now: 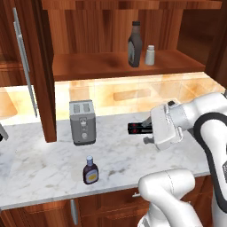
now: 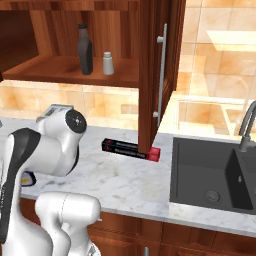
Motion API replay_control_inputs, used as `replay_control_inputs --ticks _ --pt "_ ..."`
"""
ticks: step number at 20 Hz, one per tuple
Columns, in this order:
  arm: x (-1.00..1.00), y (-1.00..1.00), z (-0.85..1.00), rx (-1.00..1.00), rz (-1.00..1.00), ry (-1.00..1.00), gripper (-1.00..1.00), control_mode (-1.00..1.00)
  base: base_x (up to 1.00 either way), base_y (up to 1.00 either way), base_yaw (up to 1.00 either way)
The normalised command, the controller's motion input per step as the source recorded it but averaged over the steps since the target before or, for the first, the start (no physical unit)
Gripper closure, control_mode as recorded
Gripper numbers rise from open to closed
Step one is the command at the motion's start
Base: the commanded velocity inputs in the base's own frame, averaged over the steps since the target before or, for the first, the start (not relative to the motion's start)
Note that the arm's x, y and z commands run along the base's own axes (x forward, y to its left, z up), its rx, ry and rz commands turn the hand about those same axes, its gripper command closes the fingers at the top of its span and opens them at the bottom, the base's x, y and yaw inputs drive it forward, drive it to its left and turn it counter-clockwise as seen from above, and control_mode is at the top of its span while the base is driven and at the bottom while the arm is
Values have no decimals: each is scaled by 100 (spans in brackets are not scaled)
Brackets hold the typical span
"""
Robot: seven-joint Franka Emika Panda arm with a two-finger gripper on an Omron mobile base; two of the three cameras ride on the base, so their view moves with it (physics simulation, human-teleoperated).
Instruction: There are various items on the counter. Only move the condiments/shakers into the cabinet.
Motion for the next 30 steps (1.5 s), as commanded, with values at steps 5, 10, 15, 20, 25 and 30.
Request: replay_control_inputs --ticks 5,10,15,20,25,30 --pt "18 9 -39 0 22 0 -100 -100 0 0 0" --pt "14 26 -46 1 20 0 -100 -100 0 0 0" --pt "21 30 -45 2 19 0 -100 -100 0 0 0" --pt "19 32 -39 1 10 0 -100 -100 0 0 0" --pt "24 31 -39 0 4 0 -100 -100 0 0 0" --pt "19 26 -43 0 2 0 -100 -100 0 0 0"
